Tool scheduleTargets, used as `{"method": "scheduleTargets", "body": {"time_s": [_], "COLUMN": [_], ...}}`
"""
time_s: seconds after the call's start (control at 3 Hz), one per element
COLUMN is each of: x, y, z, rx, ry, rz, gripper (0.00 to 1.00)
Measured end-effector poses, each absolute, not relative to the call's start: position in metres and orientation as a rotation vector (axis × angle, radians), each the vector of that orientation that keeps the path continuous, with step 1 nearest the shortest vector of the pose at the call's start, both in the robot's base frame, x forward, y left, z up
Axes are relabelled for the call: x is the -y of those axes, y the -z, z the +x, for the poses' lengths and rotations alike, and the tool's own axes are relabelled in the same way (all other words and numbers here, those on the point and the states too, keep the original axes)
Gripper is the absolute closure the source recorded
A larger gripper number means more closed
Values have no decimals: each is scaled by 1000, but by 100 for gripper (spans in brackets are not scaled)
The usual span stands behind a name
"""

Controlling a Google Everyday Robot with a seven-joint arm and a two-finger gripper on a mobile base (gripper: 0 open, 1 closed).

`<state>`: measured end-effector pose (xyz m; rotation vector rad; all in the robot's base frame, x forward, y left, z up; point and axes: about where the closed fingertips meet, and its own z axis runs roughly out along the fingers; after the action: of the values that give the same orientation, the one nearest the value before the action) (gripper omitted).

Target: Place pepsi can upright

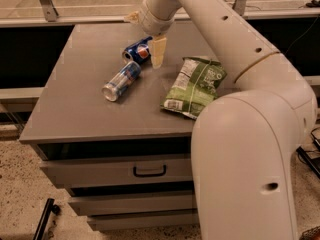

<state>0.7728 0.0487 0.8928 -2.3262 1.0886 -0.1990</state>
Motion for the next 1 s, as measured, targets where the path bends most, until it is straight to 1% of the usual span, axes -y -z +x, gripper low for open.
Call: {"method": "scheduleTargets", "body": {"time_s": [1.0], "x": [-70], "y": [-880], "z": [768], "rx": [-985], "ry": [205], "rz": [-2415], "gripper": [0]}}
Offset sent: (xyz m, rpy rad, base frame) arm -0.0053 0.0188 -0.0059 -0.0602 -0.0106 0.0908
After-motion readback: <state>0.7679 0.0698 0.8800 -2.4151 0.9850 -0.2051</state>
